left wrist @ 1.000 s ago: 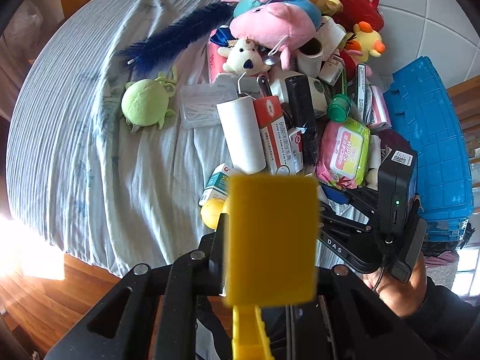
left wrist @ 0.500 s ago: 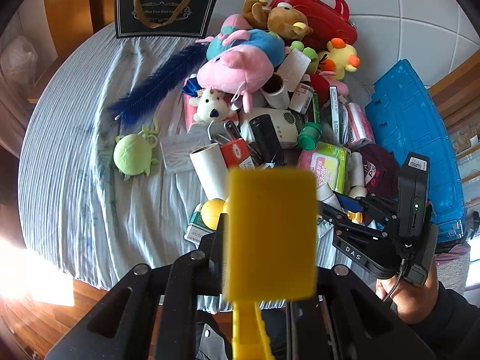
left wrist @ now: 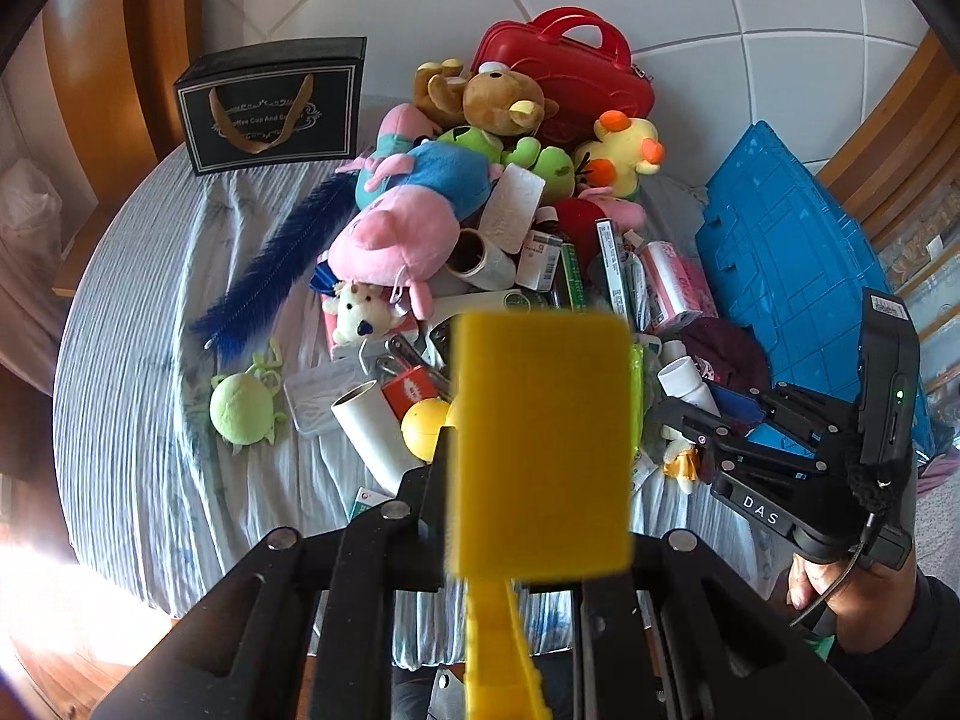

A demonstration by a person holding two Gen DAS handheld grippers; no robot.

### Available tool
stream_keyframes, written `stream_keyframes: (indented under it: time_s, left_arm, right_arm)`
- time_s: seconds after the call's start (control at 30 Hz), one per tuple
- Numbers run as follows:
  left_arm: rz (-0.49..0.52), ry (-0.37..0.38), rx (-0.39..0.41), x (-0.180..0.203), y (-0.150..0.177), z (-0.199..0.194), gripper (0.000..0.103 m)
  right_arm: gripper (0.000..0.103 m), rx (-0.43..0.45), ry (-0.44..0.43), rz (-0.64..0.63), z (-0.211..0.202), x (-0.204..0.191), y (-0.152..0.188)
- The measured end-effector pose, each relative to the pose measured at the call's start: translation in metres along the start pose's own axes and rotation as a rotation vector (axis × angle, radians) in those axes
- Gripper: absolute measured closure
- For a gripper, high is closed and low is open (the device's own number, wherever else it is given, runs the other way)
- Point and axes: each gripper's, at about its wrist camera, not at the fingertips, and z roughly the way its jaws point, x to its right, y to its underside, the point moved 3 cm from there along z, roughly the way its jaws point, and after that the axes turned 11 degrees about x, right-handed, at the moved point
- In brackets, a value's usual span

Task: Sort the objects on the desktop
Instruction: 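Carry the clip toy with the left tool while the right tool carries the pill bottle to the bin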

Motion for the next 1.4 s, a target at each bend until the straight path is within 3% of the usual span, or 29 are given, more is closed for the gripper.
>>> stream_keyframes:
  time_s: [0.9,1.4]
  left_arm:
    - [0.151,0.043,0.178,0.139,-0.074,-0.028,0.088]
    - [0.246,0.113,0.235,0.239,-0.094,-0.033,0.088]
  right_arm:
    - [0.074,0.210,0.041,0.051,-0.142,0.097,-0.053]
    - [0.074,0.302,0.126,0.131,-0.218,0.175,-0.046]
